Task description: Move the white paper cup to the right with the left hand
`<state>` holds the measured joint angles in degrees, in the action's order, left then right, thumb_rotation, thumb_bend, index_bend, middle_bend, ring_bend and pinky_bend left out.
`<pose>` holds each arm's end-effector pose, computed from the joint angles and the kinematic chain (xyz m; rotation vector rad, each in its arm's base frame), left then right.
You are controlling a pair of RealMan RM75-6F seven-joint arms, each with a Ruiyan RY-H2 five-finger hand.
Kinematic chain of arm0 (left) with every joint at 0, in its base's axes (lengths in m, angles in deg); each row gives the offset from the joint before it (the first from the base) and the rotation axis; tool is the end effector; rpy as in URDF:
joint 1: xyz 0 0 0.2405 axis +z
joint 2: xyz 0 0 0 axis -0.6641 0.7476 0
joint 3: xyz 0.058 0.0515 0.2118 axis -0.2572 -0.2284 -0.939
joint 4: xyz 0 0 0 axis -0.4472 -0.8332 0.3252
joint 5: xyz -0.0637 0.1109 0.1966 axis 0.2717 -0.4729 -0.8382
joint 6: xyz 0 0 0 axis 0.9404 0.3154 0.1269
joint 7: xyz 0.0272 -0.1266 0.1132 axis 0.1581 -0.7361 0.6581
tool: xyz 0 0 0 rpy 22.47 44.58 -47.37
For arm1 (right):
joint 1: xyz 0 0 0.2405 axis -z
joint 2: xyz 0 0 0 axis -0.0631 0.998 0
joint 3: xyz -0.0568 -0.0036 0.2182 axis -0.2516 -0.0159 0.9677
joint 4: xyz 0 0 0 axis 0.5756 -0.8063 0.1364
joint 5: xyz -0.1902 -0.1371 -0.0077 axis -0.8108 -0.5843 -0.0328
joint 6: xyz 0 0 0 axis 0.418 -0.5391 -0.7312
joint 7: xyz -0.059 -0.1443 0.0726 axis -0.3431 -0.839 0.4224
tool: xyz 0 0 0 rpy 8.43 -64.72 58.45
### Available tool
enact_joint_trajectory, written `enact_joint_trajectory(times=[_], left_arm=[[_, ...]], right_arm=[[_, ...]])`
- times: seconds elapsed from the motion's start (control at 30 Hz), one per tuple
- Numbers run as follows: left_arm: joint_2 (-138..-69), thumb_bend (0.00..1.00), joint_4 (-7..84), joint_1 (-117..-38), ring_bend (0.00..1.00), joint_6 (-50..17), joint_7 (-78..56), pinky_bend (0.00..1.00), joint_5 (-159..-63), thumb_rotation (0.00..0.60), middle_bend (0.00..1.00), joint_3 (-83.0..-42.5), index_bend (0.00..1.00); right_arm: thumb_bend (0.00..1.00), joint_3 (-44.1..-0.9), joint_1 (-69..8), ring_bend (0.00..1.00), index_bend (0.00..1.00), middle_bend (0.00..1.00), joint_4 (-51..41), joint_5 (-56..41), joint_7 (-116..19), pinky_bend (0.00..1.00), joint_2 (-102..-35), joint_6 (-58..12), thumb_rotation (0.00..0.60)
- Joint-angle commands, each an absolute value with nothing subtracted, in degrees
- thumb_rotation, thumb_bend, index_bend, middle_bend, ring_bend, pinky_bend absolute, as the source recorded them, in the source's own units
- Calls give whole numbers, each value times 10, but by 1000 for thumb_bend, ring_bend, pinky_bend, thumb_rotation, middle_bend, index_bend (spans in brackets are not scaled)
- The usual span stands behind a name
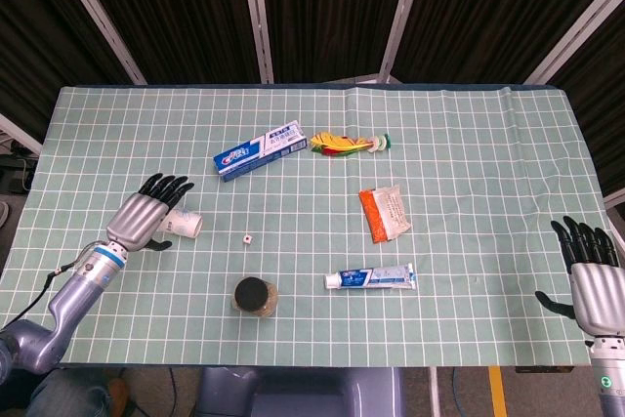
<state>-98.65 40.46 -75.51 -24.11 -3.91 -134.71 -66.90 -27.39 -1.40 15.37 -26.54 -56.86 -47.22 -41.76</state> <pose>-0.2220 0.3479 0.0078 -1.9432 -0.6935 -0.7614 -0.2974 -0.2189 0.1365 1.3589 -0.8469 0.7895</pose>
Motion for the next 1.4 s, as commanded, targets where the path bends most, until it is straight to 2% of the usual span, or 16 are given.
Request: enact_joint_trajectory(times=[0.03, 0.13, 0.23, 0.43, 0.57, 0.7, 1.0, 1.1, 1.2, 1.27, 1.4], left_arm=[[-993, 0, 494, -735, 0, -181, 256, 6, -1329, 600, 0, -674, 77], [-1024, 0, 516, -733, 0, -179, 415, 23, -1281, 600, 0, -674, 84], [-1048, 0, 519, -733, 0, -177, 460, 24, -1248, 600, 0, -670, 84], [-1071, 0, 503, -738, 8, -176, 492, 59, -1228, 600, 13, -671, 92], [-1083, 0, 485, -742, 64, -182, 492, 133, -1220, 600, 44, -676, 107], [-1092, 0, 469, -745, 94, -185, 479, 162, -1217, 600, 81, -678, 125], [-1112, 0, 421, -755, 269, -195, 442, 350, -1218, 600, 281, -680, 219], [-1117, 0, 414, -756, 359, -194, 429, 423, -1223, 600, 379, -682, 311], [-1121, 0, 409, -755, 456, -188, 423, 503, -1224, 600, 489, -681, 447], [-1121, 0, 410, -754, 480, -187, 418, 523, -1221, 600, 518, -679, 487], [-1114, 0, 418, -753, 483, -186, 384, 524, -1212, 600, 524, -668, 497]], right_arm=[[0, -274, -14, 0, 6, 0, 154, -266, -569, 0, -472, -418, 600], [0, -275, -13, 0, 6, 0, 151, -264, -567, 0, -472, -417, 600], [0, -275, -13, 0, 6, 0, 150, -263, -567, 0, -473, -417, 600], [0, -274, -14, 0, 6, 0, 148, -261, -568, 0, -474, -416, 600], [0, -273, -15, 0, 6, 0, 145, -256, -569, 0, -476, -413, 600], [0, -274, -15, 0, 6, 0, 146, -256, -569, 0, -475, -411, 600], [0, -274, -15, 0, 6, 0, 148, -254, -565, 0, -472, -411, 600], [0, -274, -15, 0, 6, 0, 148, -253, -563, 0, -471, -409, 600], [0, -274, -15, 0, 6, 0, 148, -253, -563, 0, -472, -410, 600], [0, -274, -15, 0, 6, 0, 148, -253, -562, 0, -472, -410, 600], [0, -275, -15, 0, 6, 0, 151, -253, -557, 0, -470, -407, 600]])
